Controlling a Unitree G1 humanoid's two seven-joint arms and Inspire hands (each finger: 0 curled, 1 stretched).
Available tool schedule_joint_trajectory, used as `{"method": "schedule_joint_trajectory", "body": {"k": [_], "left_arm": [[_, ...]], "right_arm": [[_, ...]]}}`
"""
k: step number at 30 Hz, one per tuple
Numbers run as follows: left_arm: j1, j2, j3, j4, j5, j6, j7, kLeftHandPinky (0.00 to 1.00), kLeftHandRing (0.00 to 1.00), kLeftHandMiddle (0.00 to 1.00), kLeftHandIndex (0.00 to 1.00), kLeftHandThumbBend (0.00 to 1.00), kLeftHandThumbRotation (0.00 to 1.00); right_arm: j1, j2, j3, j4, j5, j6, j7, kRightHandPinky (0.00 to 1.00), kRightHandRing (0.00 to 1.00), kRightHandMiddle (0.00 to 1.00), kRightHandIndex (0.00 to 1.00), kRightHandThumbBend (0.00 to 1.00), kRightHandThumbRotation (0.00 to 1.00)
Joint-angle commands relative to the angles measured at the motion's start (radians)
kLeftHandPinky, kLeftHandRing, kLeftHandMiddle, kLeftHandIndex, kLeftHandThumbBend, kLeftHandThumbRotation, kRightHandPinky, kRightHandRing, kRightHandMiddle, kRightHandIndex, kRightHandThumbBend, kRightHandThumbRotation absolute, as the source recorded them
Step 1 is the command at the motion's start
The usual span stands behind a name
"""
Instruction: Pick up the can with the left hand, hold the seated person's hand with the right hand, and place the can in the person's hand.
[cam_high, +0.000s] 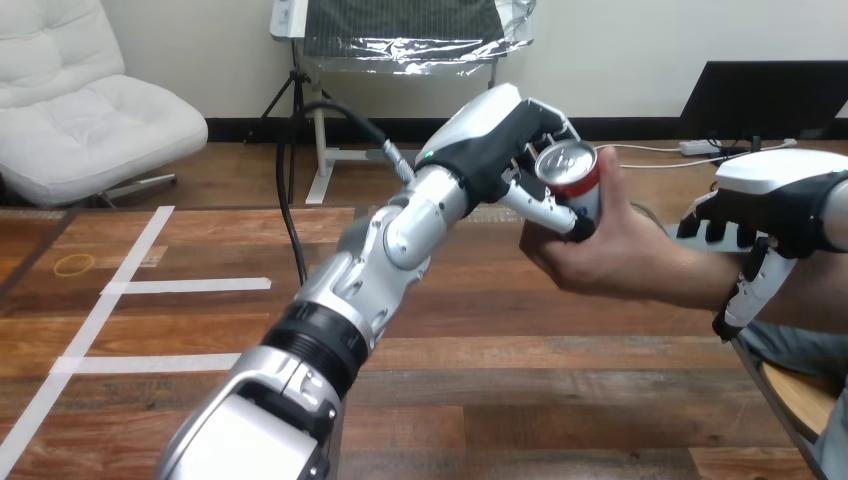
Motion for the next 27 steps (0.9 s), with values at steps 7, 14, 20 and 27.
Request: {"method": "schedule_joint_trajectory", "body": {"k": [7,14,20,27], "left_arm": [[-0.089,0.028,0.007,0.028,-0.025,-0.023,-0.033,0.49,0.56,0.59,0.58,0.68,0.00],[-0.086,0.062,0.021,0.026,-0.027,-0.032,-0.025,0.50,0.56,0.59,0.58,0.70,0.00],[-0.087,0.098,0.022,0.029,-0.016,-0.042,-0.008,0.54,0.59,0.61,0.56,0.70,0.00],[-0.088,0.138,0.046,0.037,-0.033,-0.041,-0.016,0.57,0.61,0.62,0.56,0.70,0.00]], "right_arm": [[-0.106,-0.047,-0.038,-0.024,-0.006,0.021,0.001,0.80,0.89,0.91,0.90,0.78,0.21],[-0.104,-0.052,-0.044,-0.028,0.002,0.021,0.001,0.80,0.89,0.91,0.90,0.78,0.21],[-0.101,-0.055,-0.052,-0.040,0.012,0.029,0.007,0.79,0.89,0.91,0.90,0.78,0.19],[-0.096,-0.059,-0.061,-0.059,0.019,0.048,0.013,0.78,0.88,0.91,0.90,0.78,0.18]]}}
